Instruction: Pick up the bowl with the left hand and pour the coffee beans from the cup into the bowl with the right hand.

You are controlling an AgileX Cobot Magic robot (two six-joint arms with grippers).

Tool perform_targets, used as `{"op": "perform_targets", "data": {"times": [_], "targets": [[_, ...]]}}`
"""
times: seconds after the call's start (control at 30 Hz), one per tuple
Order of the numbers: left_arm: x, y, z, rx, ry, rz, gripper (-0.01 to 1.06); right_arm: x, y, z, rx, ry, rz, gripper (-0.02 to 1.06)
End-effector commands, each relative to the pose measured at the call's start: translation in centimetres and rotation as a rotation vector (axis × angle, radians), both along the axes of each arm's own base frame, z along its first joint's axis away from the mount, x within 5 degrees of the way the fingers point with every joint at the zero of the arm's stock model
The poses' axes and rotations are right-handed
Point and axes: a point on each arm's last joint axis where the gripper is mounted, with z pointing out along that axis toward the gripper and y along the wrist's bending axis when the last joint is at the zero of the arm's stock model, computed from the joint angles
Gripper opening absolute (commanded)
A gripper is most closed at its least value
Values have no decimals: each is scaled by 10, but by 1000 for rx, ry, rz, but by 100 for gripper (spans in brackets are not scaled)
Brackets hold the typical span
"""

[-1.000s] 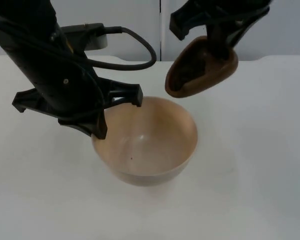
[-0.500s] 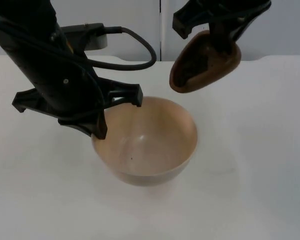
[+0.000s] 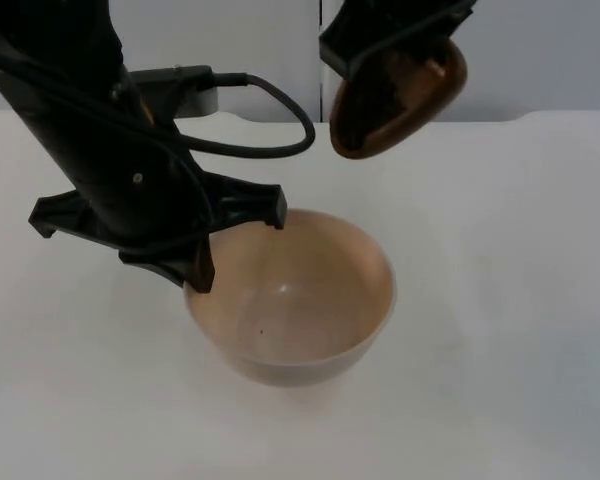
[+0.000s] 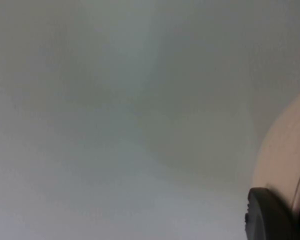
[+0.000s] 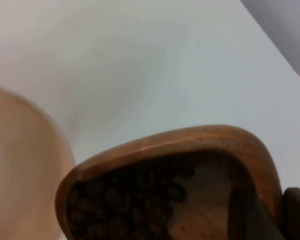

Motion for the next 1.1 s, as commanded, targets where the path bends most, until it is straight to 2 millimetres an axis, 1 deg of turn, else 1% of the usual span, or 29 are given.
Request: {"op": "perform_targets", "data": {"times": [0.0,0.13,0.43,0.7,0.87,1.07], "targets": [[0,-2,1,-12,-10,6,0,0,1,6,2,-34,4,0],[0,-2,1,-12,-10,6,0,-3,4,8,-23,-67,24,0],[0,-2,1,-12,-10,6,0,-20,22,16,-99,-191,101,0],[0,-2,1,-12,-10,6,0,-33,32,20,-145,-248,149,0],[0,-2,1,-12,-10,6,0,-33,32,17,-220,-269,137,0],[0,-2,1,-13,-11,6,0,-31,36,9,-245,-253,150,0]]}}
